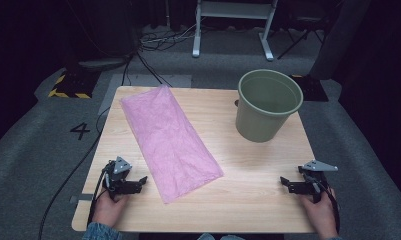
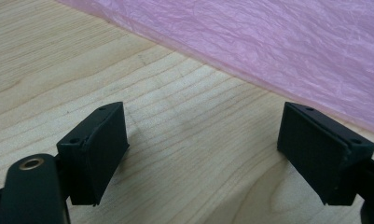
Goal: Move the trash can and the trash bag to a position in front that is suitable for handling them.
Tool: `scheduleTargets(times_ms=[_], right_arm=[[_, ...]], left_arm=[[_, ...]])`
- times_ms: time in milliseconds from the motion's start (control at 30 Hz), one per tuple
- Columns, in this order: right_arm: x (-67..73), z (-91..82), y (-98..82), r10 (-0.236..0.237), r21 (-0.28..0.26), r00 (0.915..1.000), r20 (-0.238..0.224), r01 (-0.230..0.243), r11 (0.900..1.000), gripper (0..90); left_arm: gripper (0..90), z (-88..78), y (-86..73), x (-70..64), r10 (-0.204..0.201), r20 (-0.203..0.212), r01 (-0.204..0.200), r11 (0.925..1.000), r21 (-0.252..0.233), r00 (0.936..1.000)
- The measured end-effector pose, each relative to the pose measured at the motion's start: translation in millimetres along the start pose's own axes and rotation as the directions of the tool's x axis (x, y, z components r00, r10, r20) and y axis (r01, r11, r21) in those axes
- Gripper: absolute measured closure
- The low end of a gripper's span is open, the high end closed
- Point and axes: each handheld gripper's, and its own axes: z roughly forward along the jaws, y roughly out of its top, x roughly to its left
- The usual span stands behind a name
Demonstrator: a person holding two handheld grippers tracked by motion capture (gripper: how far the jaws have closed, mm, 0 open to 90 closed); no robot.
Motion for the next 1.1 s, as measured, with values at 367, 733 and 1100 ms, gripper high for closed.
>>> scheduleTargets(times_ms=[367,733,1100], right_arm=[[6.7,-12.6,-0.6,0.009,-0.038,0.9993,-0.037,-0.011,0.999,52.1],[12.3,-30.7,19.4,-0.011,-0.08,0.9976,-0.068,0.005,0.997,50.5],[17.3,-41.1,55.7,-0.049,-0.112,0.9927,-0.111,0.036,0.993,48.9]], left_arm=[[15.9,-0.5,-0.3,-0.2,-0.002,-0.002,0.002,1.0,0.003,1.0],[16.9,-1.4,-1.3,0.4,-0.027,-0.024,0.027,0.9996,-0.004,0.9994],[16.4,-2.9,-2.9,3.8,-0.062,-0.061,0.062,0.998,-0.006,0.9962]])
